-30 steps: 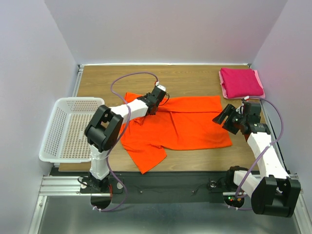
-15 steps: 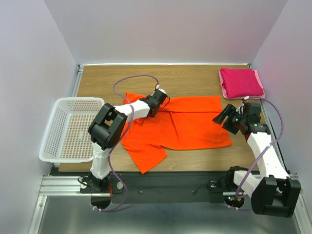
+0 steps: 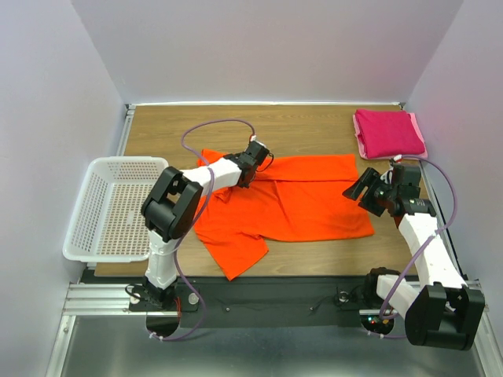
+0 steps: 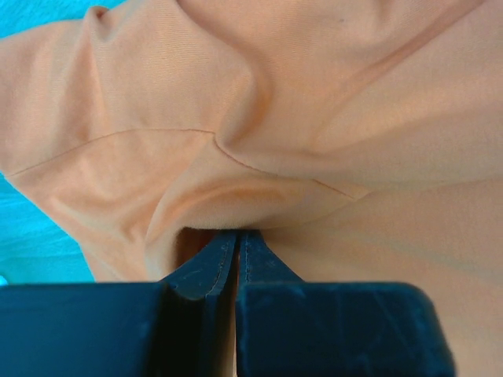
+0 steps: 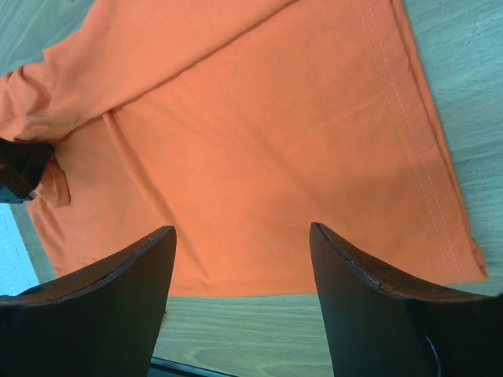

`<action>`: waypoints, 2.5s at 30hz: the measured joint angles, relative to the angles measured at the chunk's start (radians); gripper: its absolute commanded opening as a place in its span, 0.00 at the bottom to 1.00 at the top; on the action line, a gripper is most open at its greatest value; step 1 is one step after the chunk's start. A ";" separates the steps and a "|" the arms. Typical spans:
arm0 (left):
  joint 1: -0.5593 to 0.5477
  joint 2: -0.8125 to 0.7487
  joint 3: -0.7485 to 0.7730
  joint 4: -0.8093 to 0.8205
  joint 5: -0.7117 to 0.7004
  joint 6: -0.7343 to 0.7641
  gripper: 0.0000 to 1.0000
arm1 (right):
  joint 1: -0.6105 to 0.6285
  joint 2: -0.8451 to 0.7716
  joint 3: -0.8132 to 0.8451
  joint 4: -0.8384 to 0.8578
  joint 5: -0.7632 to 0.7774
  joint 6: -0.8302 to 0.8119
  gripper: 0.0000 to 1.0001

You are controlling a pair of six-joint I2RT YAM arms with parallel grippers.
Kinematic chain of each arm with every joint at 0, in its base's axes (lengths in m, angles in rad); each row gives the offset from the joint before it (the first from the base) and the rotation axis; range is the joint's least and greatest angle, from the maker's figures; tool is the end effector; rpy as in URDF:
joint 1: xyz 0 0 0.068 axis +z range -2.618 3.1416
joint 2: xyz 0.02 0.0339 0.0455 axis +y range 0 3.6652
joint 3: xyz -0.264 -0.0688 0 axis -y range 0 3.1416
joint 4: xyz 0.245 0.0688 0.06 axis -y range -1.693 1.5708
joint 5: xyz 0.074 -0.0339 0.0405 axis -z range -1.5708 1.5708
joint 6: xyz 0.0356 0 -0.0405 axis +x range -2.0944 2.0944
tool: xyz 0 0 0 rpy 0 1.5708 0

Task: Fold and stack the t-shirts
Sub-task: Fold the tshirt

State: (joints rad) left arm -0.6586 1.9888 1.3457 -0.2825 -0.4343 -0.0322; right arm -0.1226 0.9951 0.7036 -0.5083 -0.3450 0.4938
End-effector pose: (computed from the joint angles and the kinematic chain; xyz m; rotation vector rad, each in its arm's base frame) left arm 0.3438 -0.2471 0.1709 0.5680 2.3251 0.2254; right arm 0.2030 -0.0129 0.2449 0.5621 2.3209 0.5863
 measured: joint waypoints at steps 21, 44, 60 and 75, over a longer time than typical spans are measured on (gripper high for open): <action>0.000 -0.021 0.088 -0.150 0.087 -0.067 0.08 | 0.000 0.000 0.000 0.000 0.000 0.000 0.74; -0.001 -0.069 0.136 -0.296 0.391 -0.192 0.15 | 0.000 0.000 0.000 0.000 0.000 0.000 0.74; 0.008 -0.201 -0.001 -0.222 0.462 -0.267 0.70 | 0.000 0.000 0.000 0.000 -0.002 0.000 0.74; 0.252 -0.484 -0.389 -0.029 0.365 -0.464 0.48 | 0.000 0.004 0.000 0.000 -0.008 -0.001 0.74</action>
State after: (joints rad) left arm -0.4068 1.5051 0.9565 -0.3111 -0.0689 -0.4961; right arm -0.1226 0.9993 0.7040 -0.5083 -0.3527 0.4927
